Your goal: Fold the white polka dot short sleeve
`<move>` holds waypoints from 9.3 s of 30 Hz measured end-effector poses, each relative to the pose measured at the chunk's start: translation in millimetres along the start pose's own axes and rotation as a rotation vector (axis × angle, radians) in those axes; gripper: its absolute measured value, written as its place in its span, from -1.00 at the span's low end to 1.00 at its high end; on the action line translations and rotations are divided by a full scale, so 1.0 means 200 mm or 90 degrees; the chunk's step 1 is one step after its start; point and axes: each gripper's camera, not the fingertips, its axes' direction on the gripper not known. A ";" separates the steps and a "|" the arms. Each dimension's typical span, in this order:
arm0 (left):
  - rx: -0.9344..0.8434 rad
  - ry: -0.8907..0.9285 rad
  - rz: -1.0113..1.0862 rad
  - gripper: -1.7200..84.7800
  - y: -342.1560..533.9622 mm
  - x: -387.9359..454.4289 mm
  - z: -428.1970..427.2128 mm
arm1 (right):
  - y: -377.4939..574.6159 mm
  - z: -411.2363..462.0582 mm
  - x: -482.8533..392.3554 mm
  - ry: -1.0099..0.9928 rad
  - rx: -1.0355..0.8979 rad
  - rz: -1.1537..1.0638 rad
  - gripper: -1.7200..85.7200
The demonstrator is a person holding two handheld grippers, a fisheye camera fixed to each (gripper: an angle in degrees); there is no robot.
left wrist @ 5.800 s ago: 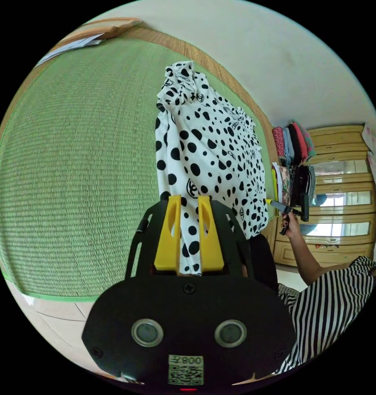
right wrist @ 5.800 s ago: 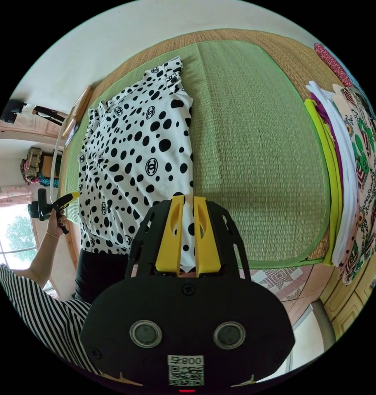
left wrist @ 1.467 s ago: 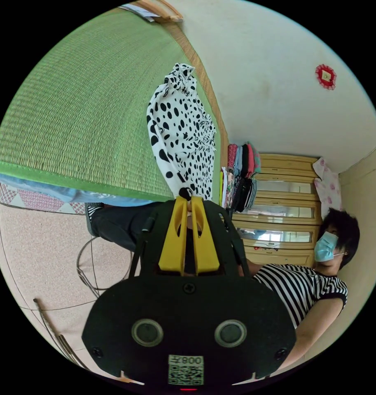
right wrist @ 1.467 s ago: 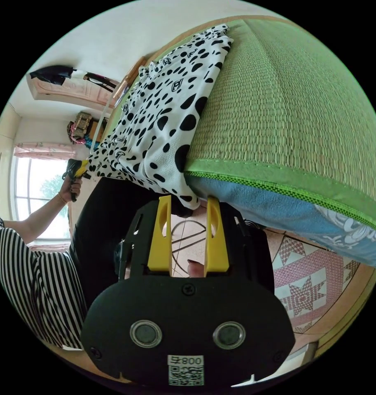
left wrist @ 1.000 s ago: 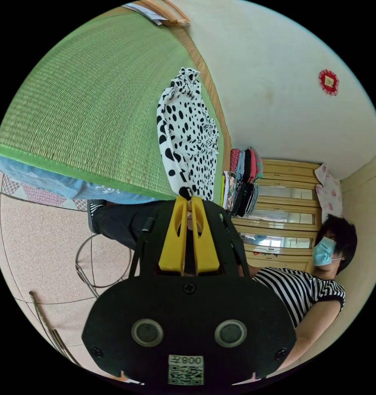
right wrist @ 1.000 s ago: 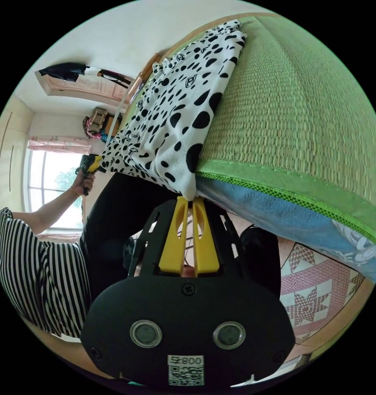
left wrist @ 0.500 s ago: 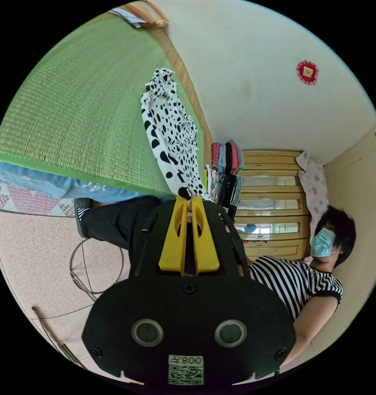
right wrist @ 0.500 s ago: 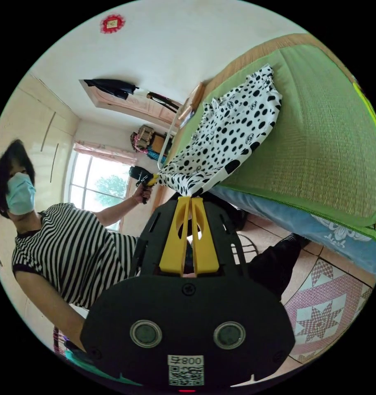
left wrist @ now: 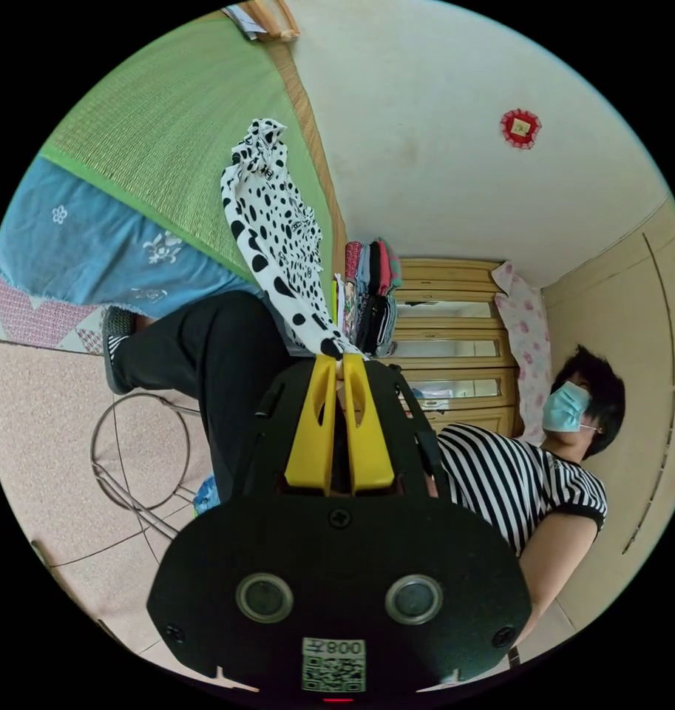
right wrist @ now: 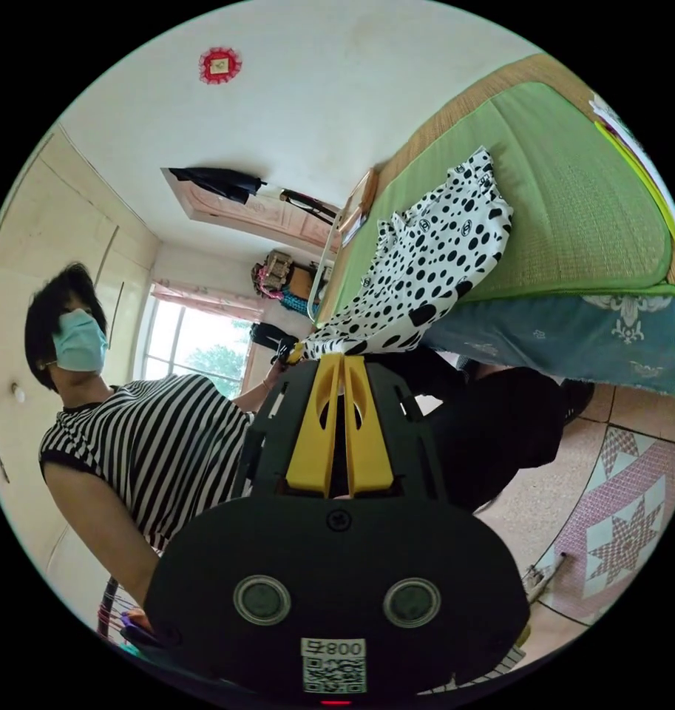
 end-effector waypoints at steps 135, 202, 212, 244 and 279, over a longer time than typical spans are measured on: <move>-0.048 -0.641 0.292 -0.94 -2.12 1.24 1.94 | -2.99 2.64 0.26 0.531 -0.149 -0.177 -0.78; 0.015 -0.647 0.175 -0.94 -1.87 0.71 1.34 | -2.71 1.88 0.57 0.558 -0.067 -0.043 -0.96; -0.043 -0.576 0.156 -0.79 -1.38 0.74 1.26 | -2.37 1.64 0.26 0.537 -0.101 -0.086 -0.96; 0.085 -0.592 0.007 -0.88 -1.00 0.44 1.54 | -1.51 0.61 0.13 0.475 0.017 0.120 -0.84; -0.323 -0.505 0.569 -0.90 -0.82 0.73 4.03 | -1.85 0.10 0.21 0.263 0.061 0.074 -0.80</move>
